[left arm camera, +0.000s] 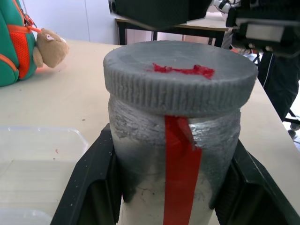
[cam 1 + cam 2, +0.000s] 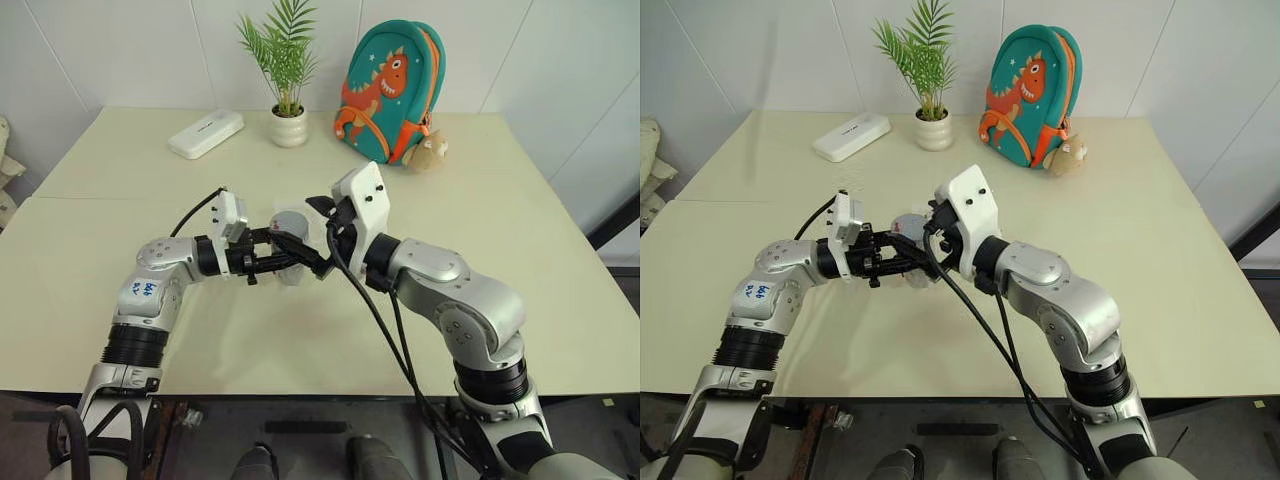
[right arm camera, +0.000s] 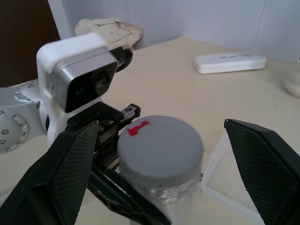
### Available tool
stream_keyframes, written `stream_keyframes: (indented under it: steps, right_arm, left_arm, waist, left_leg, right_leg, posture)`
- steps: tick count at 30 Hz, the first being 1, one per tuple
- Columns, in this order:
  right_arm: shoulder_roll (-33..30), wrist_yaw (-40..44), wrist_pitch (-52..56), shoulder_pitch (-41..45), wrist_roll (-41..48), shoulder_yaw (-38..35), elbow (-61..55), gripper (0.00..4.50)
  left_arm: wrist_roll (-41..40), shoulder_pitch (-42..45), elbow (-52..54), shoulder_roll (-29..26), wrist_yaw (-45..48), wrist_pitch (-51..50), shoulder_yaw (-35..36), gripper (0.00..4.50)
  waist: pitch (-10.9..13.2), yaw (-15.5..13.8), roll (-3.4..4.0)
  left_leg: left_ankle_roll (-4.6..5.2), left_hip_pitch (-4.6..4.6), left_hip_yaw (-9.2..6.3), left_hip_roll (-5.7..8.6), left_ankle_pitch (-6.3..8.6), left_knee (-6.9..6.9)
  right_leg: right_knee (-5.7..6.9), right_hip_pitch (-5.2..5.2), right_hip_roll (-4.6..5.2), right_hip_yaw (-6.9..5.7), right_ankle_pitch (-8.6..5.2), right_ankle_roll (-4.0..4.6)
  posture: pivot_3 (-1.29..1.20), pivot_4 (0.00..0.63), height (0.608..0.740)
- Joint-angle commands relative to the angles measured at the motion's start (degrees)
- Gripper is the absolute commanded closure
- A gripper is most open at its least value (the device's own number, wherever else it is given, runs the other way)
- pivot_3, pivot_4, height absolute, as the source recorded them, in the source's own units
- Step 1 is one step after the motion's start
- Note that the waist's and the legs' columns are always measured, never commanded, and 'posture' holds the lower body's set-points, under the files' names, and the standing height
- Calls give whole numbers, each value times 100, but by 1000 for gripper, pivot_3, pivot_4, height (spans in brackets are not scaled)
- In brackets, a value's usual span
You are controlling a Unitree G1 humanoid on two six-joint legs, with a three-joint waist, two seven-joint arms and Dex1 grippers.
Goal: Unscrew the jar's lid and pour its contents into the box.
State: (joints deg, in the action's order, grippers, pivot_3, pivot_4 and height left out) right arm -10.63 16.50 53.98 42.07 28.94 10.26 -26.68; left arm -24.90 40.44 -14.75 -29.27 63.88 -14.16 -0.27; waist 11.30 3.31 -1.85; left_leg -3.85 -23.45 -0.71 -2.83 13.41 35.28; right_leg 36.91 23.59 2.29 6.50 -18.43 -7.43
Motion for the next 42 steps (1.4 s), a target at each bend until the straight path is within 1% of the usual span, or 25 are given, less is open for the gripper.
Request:
stream_keyframes:
  steps: [1,6,22,25,29,32,35,42]
  right_arm:
    - [30,54,-52,33,-25,59,-156,0]
    - [-6,73,-167,66,-170,88,42,0]
    - [106,151,-383,158,-383,22,350,0]
    - [111,220,-422,160,-393,50,370,577]
    - [155,331,-415,159,-345,35,329,1891]
    - [179,442,-465,176,-327,34,351,1922]
    - [124,733,-574,218,-231,19,382,1922]
    - [-191,1744,-1120,420,-270,294,644,1922]
  left_arm:
    - [36,175,4,65,16,102,33,2520]
    - [64,234,-39,154,22,193,63,2520]
    - [83,223,-27,172,2,298,68,2520]
    - [82,229,-20,177,-17,308,72,2520]
    - [94,234,-46,175,-30,337,74,2520]
    - [91,213,-23,181,-35,351,77,2520]
    - [53,235,-31,186,4,350,90,2520]
    - [39,271,-130,150,247,353,50,2520]
  waist:
    - [0,4,0]
    - [0,0,0]
    - [0,4,0]
    - [0,3,0]
    - [0,4,0]
    - [0,3,0]
    - [0,4,0]
    - [0,4,0]
  left_leg:
    - [0,0,0,0,0,0]
    - [0,0,-1,0,0,1]
    - [0,-1,-2,0,-1,0]
    - [0,-1,-2,0,-1,0]
    - [0,-1,-2,0,-1,0]
    - [0,-1,-2,0,-1,0]
    - [0,-1,-3,0,-1,0]
    - [0,-1,-2,0,-1,0]
  right_leg:
    - [0,0,0,0,0,0]
    - [0,0,0,0,0,0]
    - [1,1,-1,-1,0,0]
    - [0,1,-1,-1,0,0]
    - [1,1,-1,-1,0,0]
    - [0,1,-1,-1,0,0]
    - [0,1,-1,-1,0,0]
    - [-1,0,-2,-2,0,0]
  posture:
    - [0,150,740]
    - [0,150,740]
    - [0,150,740]
    - [0,150,740]
    - [0,150,740]
    - [0,150,740]
    - [0,150,740]
    - [0,150,740]
